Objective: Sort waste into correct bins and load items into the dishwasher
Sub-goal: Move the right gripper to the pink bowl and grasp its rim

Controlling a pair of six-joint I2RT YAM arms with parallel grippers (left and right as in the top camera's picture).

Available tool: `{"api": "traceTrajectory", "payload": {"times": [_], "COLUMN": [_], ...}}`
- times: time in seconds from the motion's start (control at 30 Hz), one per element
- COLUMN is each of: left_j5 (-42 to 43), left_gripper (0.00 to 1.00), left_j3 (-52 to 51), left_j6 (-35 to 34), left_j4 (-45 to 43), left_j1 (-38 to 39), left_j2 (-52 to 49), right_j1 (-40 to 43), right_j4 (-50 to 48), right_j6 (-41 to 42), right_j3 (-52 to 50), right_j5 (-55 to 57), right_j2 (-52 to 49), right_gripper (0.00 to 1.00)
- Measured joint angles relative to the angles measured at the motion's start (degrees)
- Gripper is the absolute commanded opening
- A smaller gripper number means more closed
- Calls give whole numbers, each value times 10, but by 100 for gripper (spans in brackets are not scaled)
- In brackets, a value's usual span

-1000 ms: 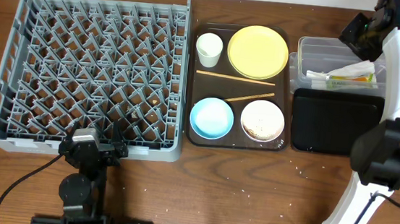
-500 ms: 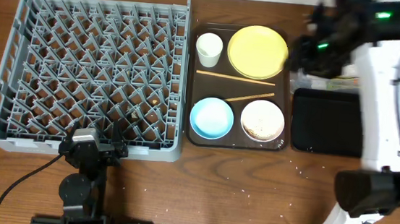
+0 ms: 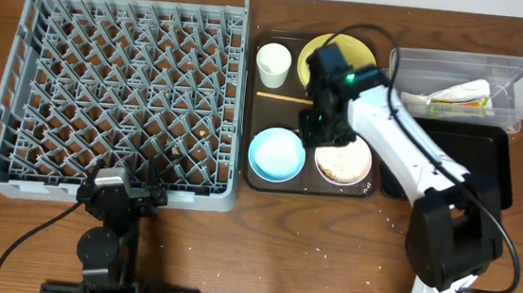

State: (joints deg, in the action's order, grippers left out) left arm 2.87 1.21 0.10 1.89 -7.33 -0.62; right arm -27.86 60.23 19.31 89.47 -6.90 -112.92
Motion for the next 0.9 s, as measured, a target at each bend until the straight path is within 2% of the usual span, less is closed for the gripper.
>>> {"api": "traceTrajectory", "payload": {"times": [0.27, 0.57, 0.63, 0.73, 0.9], "left_j5": [0, 0, 0, 0, 0], "left_gripper": [92, 92, 92, 92, 92], "left_j3": [0, 0, 0, 0, 0], "left_j6": [0, 0, 0, 0, 0], "left_j4": [0, 0, 0, 0, 0], "left_j1": [0, 0, 0, 0, 0], "left_j2": [0, 0, 0, 0, 0], "right_j1": [0, 0, 0, 0, 0], "right_j4": [-52, -71, -72, -71, -62], "right_j6": [-2, -29, -33, -37, -76], "right_j3": [-72, -90, -90, -90, -90], "right_j5": [24, 21, 20, 20, 20], "right_j2": [0, 0, 0, 0, 0], "right_gripper": [34, 16, 16, 21, 19]}}
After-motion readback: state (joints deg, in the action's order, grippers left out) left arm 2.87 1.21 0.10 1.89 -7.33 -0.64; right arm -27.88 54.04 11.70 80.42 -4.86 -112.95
